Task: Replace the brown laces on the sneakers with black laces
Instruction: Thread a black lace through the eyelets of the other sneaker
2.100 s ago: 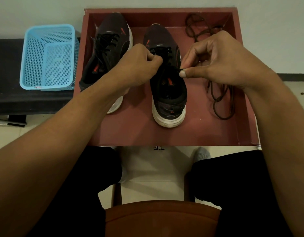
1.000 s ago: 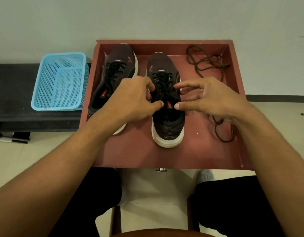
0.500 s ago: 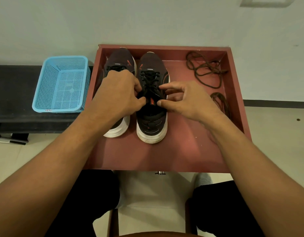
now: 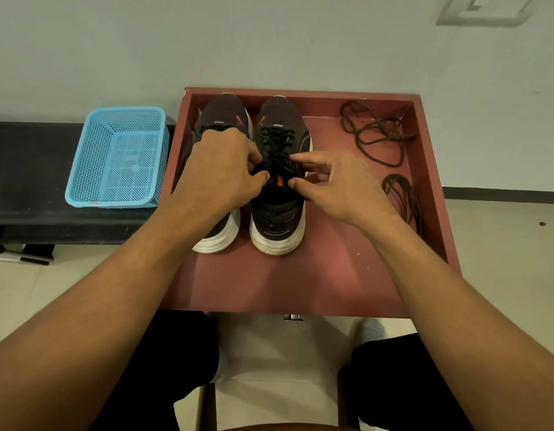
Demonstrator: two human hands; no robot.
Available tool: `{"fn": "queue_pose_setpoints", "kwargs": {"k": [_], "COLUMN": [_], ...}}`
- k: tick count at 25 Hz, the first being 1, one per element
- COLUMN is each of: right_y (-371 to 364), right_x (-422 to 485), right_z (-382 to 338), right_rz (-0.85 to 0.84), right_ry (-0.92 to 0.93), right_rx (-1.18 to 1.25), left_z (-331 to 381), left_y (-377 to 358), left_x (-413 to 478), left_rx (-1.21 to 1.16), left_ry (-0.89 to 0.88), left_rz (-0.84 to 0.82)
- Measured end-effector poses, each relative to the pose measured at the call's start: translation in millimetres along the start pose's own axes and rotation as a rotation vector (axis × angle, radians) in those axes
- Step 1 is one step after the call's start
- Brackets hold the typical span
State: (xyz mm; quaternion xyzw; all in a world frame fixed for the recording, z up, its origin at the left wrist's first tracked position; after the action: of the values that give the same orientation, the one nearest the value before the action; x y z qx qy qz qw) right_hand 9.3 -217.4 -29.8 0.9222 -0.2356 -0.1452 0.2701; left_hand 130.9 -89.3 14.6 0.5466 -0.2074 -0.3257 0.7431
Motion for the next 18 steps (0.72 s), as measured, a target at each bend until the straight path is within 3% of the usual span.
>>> {"fn": "queue_pose_setpoints", "kwargs": {"k": [11,14,18], "right_y": [12,33,84], "right_x": [0,-8,-25], "right_z": [1,-8,-9], "right_rz": [0.025,0.084,0.253], "right_ry": [-0.001,0.025,0.066], "right_rx": [0.010,0.019,0.015], "left_z": [5,23,57], "left_y": [12,25,22], "left_x": [4,1,-8], "left_rx": [-0.020,-0.070,-0.187], "left_ry": [-0.050,-0.149,-0.342], "left_rz": [0.084,0.175,0.171]}}
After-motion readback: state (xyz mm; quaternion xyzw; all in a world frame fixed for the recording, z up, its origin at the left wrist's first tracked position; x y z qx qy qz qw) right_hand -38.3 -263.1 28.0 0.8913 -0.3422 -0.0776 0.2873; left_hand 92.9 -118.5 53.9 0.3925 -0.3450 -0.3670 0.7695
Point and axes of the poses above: each hand's wrist, its own x-axis towards the middle knuckle, its own y-axis out of the back of the hand, z = x × y, the point moved 10 cm from there along x, towards the middle knuckle, and after that the axes turned 4 degrees about x, right-handed, at the moved point
